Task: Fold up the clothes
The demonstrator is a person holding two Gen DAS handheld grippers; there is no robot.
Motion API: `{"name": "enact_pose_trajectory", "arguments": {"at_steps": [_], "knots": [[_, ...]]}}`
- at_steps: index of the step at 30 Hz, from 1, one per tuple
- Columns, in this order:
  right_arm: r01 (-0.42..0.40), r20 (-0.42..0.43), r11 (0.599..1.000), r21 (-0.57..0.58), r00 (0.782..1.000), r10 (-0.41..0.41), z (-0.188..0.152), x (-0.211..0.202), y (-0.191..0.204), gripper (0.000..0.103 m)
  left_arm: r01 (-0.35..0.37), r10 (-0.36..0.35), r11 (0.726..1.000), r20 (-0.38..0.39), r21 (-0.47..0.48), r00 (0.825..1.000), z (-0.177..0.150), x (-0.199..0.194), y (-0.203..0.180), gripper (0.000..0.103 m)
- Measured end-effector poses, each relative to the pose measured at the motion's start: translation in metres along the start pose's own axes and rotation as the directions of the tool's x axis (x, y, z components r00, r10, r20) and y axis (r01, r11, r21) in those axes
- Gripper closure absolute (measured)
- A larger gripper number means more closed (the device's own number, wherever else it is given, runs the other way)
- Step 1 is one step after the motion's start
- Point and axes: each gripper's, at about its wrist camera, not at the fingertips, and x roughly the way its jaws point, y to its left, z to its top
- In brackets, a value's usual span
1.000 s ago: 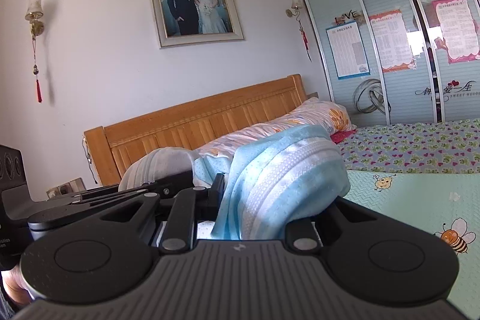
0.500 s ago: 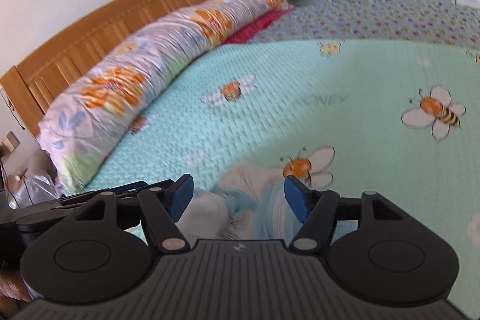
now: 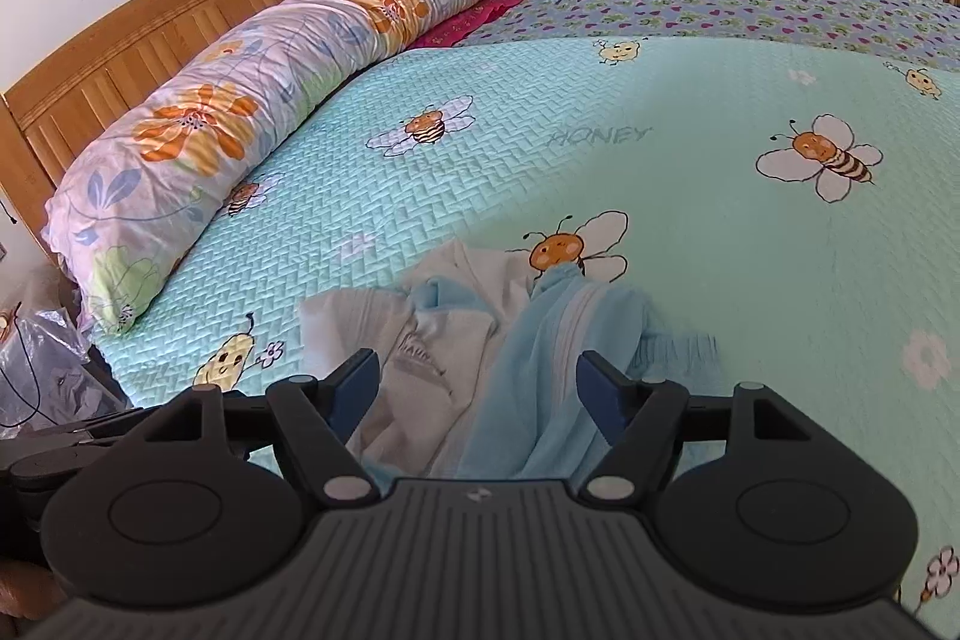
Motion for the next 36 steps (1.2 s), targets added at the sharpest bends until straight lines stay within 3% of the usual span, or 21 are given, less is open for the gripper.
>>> {"name": "enact_pose_trajectory", "arguments": {"at_steps": [10, 20, 26, 36], "knots": [[0.033, 0.012, 0.999, 0.004, 0.999, -0.033, -0.04, -0.055, -0.001, 0.029, 0.048, -0.048, 0.999, 0.036, 0.004, 0.998, -0.024, -0.039, -0.023, 0.033], [0.044, 0.027, 0.998, 0.033, 0.999, -0.045, -0.061, -0.083, -0.023, 0.028, 0.041, -0.042, 0.999, 0.009, 0.019, 0.999, -0.038, -0.036, -0.044, 0.033], [-0.002, -0.02, 0.996, 0.086, 1.0, 0.004, -0.073, -0.058, -0.036, 0.028, -0.022, 0.023, 1.0, -0.039, 0.011, 0.999, -0.049, -0.021, -0.029, 0.033], [-0.131, -0.148, 0.991, -0.037, 0.981, 0.125, -0.091, 0.016, 0.013, 0.028, -0.138, 0.125, 0.98, -0.099, -0.141, 0.987, -0.06, 0.001, 0.038, 0.033]]}}
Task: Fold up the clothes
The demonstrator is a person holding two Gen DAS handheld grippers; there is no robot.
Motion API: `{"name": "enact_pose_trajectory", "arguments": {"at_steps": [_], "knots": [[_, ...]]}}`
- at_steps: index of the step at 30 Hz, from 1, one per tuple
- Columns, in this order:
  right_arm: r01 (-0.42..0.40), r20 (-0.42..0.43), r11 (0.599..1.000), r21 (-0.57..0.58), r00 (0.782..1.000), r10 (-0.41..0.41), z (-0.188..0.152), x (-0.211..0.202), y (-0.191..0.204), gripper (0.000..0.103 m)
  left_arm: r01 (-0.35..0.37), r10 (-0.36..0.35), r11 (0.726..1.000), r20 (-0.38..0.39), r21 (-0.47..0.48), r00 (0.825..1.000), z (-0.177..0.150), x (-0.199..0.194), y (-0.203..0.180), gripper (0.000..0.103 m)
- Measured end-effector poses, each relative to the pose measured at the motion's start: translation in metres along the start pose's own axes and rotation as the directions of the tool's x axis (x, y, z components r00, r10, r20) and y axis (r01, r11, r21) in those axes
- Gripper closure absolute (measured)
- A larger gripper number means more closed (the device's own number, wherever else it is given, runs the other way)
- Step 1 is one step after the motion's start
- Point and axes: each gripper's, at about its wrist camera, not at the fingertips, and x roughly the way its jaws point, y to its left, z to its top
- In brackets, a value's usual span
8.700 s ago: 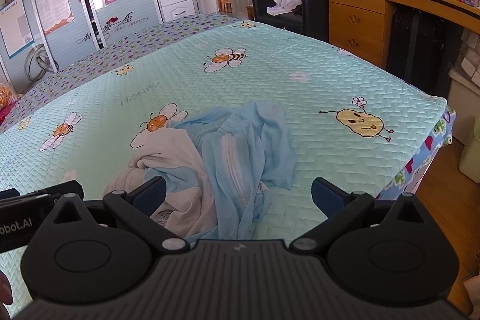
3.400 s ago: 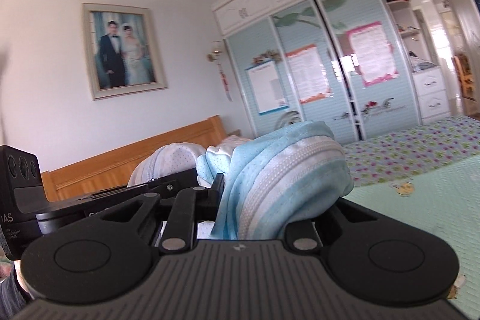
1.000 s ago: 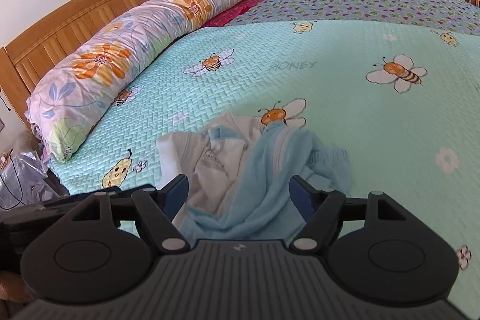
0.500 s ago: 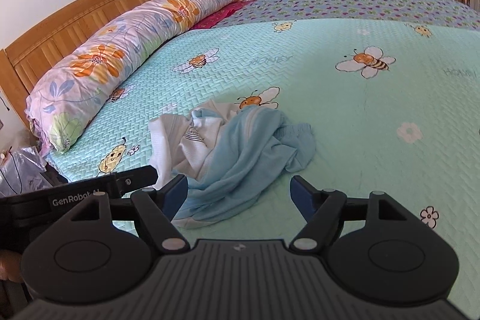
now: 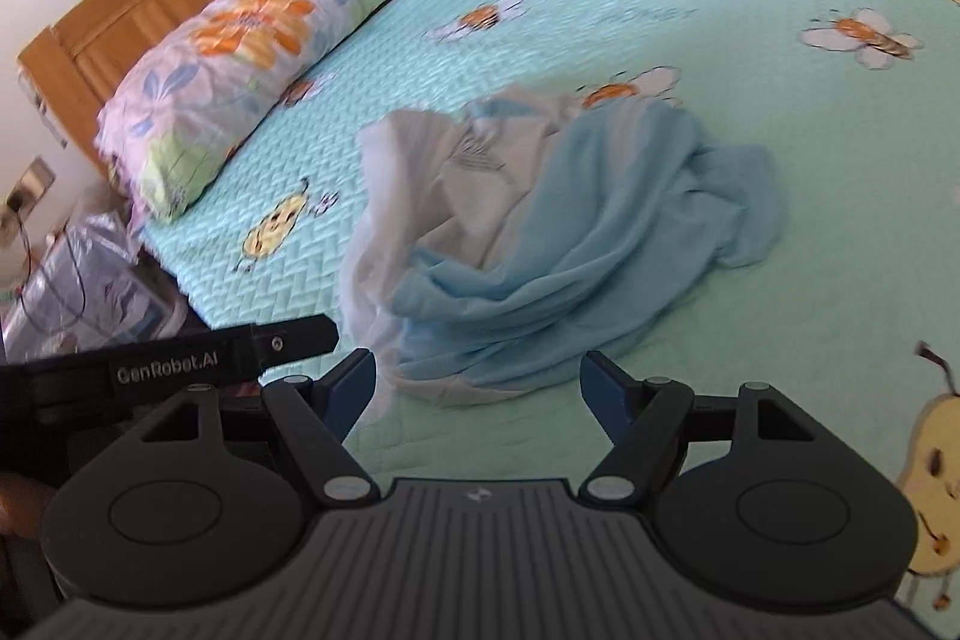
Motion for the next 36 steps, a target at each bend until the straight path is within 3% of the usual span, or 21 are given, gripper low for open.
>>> {"name": "enact_pose_trajectory", "arguments": {"at_steps": [5, 7, 8, 9, 11, 15, 19, 20, 21, 23, 26, 30, 31, 33, 36], "knots": [[0.012, -0.032, 0.994, -0.112, 0.999, -0.015, -0.001, 0.043, 0.019, 0.031, -0.026, 0.025, 0.998, -0.022, -0.062, 0.999, 0.006, 0.023, 0.023, 0.033], [0.03, -0.05, 0.99, -0.14, 0.998, -0.038, 0.001, 0.066, 0.02, 0.062, -0.03, 0.027, 0.997, -0.04, -0.074, 0.999, 0.009, 0.033, 0.029, 0.033], [0.059, -0.068, 0.989, -0.139, 0.995, -0.069, 0.005, 0.076, 0.018, 0.088, -0.033, 0.029, 0.996, -0.048, -0.08, 0.998, 0.011, 0.037, 0.031, 0.033], [0.084, -0.065, 0.989, -0.119, 0.994, -0.093, 0.011, 0.081, 0.014, 0.097, -0.033, 0.029, 0.996, -0.052, -0.084, 0.998, 0.014, 0.041, 0.032, 0.033], [0.076, -0.011, 0.996, -0.043, 0.997, -0.077, 0.027, 0.074, 0.0, 0.103, -0.031, 0.027, 0.996, -0.047, -0.086, 0.999, 0.019, 0.044, 0.032, 0.033], [0.113, 0.148, 0.994, 0.0, 0.983, -0.112, 0.059, 0.039, -0.023, 0.103, -0.015, 0.012, 0.997, -0.034, -0.077, 0.999, 0.029, 0.043, 0.028, 0.033], [0.137, 0.217, 0.99, 0.015, 0.966, -0.137, 0.067, 0.004, -0.034, 0.098, 0.013, -0.013, 0.999, -0.008, -0.043, 1.0, 0.036, 0.037, 0.015, 0.033], [0.128, 0.202, 0.992, 0.008, 0.971, -0.127, 0.062, 0.003, -0.032, 0.089, 0.02, -0.02, 0.999, -0.002, -0.038, 1.0, 0.036, 0.034, 0.012, 0.033], [0.119, 0.188, 0.993, 0.002, 0.975, -0.118, 0.058, 0.002, -0.03, 0.059, 0.028, -0.028, 0.999, 0.004, -0.031, 1.0, 0.036, 0.03, 0.008, 0.033], [0.114, 0.166, 0.992, -0.055, 0.981, -0.104, 0.048, 0.007, -0.018, 0.029, 0.044, -0.044, 0.999, 0.009, -0.018, 0.999, 0.032, 0.023, 0.003, 0.033], [0.119, 0.141, 0.976, -0.183, 0.986, -0.093, 0.032, 0.024, 0.008, 0.03, 0.052, -0.051, 0.999, 0.019, -0.003, 0.998, 0.026, 0.012, -0.001, 0.033], [0.204, 0.09, 0.872, -0.444, 0.979, -0.183, 0.025, 0.069, 0.032, 0.031, 0.053, -0.054, 0.999, 0.064, 0.008, 0.996, 0.028, -0.006, -0.001, 0.033], [0.213, 0.068, 0.846, -0.49, 0.976, -0.206, 0.025, 0.081, 0.033, 0.036, 0.053, -0.054, 0.999, 0.079, 0.014, 0.995, 0.031, -0.011, 0.0, 0.033], [0.185, 0.006, 0.845, -0.502, 0.978, -0.21, 0.034, 0.094, 0.024, 0.095, 0.053, -0.056, 0.998, 0.106, 0.036, 0.993, 0.04, -0.018, -0.001, 0.033], [0.186, 0.06, 0.881, -0.435, 0.982, -0.178, 0.066, 0.078, 0.011, 0.097, 0.059, -0.072, 0.995, 0.167, 0.083, 0.983, 0.065, -0.032, -0.007, 0.033]]}}
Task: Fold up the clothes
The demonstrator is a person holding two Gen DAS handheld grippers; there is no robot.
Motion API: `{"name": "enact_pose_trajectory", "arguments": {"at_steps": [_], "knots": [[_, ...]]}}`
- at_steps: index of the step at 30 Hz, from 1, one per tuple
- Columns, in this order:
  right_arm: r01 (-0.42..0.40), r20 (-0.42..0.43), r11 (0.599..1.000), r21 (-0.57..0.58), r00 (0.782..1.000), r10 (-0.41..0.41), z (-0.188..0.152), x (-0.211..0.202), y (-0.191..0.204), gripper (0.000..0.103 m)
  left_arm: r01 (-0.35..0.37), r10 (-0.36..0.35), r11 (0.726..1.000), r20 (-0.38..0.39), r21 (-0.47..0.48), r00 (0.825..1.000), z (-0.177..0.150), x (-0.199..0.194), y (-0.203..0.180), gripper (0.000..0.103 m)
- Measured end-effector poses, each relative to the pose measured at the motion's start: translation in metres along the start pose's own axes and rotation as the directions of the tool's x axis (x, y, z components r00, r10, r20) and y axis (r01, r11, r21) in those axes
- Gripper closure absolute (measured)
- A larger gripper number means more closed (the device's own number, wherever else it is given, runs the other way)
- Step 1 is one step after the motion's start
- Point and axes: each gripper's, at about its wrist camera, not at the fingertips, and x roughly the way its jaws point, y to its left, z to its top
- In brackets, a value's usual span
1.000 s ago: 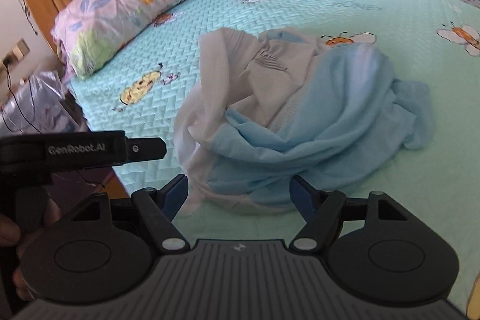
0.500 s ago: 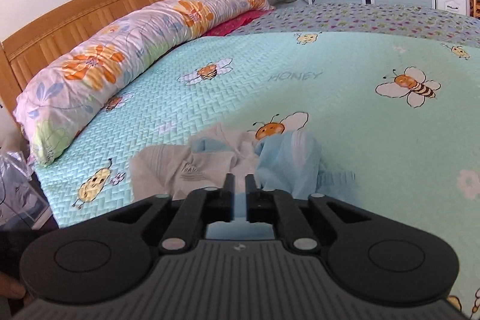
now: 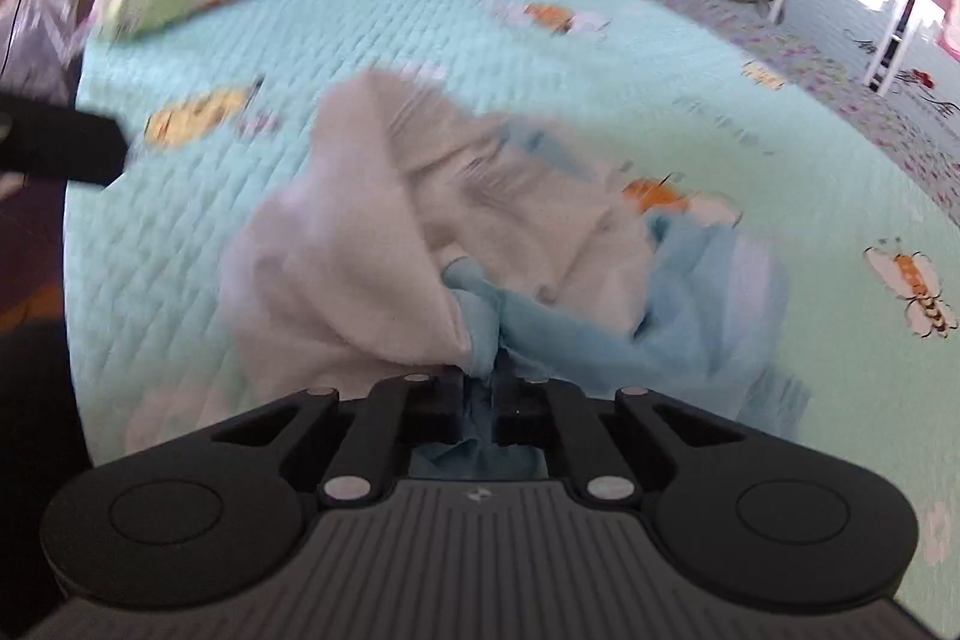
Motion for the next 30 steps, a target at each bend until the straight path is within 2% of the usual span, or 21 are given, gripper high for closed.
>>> {"name": "enact_pose_trajectory", "arguments": {"at_steps": [2, 5, 8, 10, 12, 14, 16, 18, 20, 22, 24, 26, 30], "knots": [[-0.005, 0.072, 0.998, 0.058, 0.997, 0.001, 0.018, -0.017, -0.02, 0.097, 0.019, -0.021, 0.999, 0.052, 0.036, 0.998, 0.025, -0.009, -0.007, 0.033], [-0.024, 0.188, 0.989, 0.143, 0.982, -0.004, 0.044, -0.046, -0.05, 0.097, 0.051, -0.063, 0.995, 0.139, 0.085, 0.988, 0.065, -0.028, -0.02, 0.033], [-0.012, 0.285, 0.982, 0.187, 0.958, -0.043, 0.065, -0.077, -0.072, 0.097, 0.105, -0.142, 0.983, 0.262, 0.152, 0.954, 0.107, -0.062, -0.034, 0.032], [-0.012, 0.338, 0.979, 0.204, 0.939, -0.059, 0.075, -0.096, -0.086, 0.097, 0.124, -0.187, 0.972, 0.329, 0.202, 0.926, 0.128, -0.084, -0.045, 0.026], [-0.016, 0.369, 0.979, 0.202, 0.927, -0.061, 0.083, -0.111, -0.098, 0.097, 0.132, -0.217, 0.962, 0.372, 0.241, 0.903, 0.14, -0.101, -0.054, 0.017], [-0.041, 0.372, 0.978, 0.207, 0.927, -0.04, 0.082, -0.12, -0.102, 0.097, 0.138, -0.233, 0.956, 0.386, 0.257, 0.893, 0.142, -0.108, -0.06, 0.012], [-0.05, 0.358, 0.977, 0.208, 0.933, -0.028, 0.074, -0.119, -0.101, 0.097, 0.151, -0.231, 0.959, 0.356, 0.24, 0.905, 0.132, -0.1, -0.062, 0.008], [-0.056, 0.329, 0.97, 0.238, 0.944, -0.026, 0.057, -0.11, -0.098, 0.097, 0.159, -0.219, 0.963, 0.288, 0.218, 0.932, 0.115, -0.082, -0.062, 0.008], [-0.083, 0.293, 0.948, 0.308, 0.956, -0.012, 0.037, -0.1, -0.098, 0.097, 0.154, -0.191, 0.971, 0.201, 0.185, 0.961, 0.09, -0.058, -0.06, 0.008], [-0.117, 0.268, 0.911, 0.395, 0.963, 0.007, 0.013, -0.097, -0.102, 0.097, 0.139, -0.156, 0.981, 0.12, 0.134, 0.981, 0.065, -0.037, -0.052, 0.008], [-0.146, 0.266, 0.873, 0.465, 0.964, 0.019, -0.007, -0.103, -0.107, 0.097, 0.133, -0.136, 0.989, 0.046, 0.069, 0.99, 0.041, -0.023, -0.042, 0.009], [-0.155, 0.289, 0.849, 0.506, 0.957, 0.002, -0.02, -0.118, -0.112, 0.097, 0.137, -0.137, 0.99, -0.003, 0.031, 0.991, 0.027, -0.018, -0.033, 0.01], [-0.143, 0.348, 0.797, 0.587, 0.933, -0.088, -0.042, -0.154, -0.132, 0.097, 0.13, -0.129, 0.991, -0.026, 0.013, 0.991, 0.014, -0.024, -0.025, 0.01]]}}
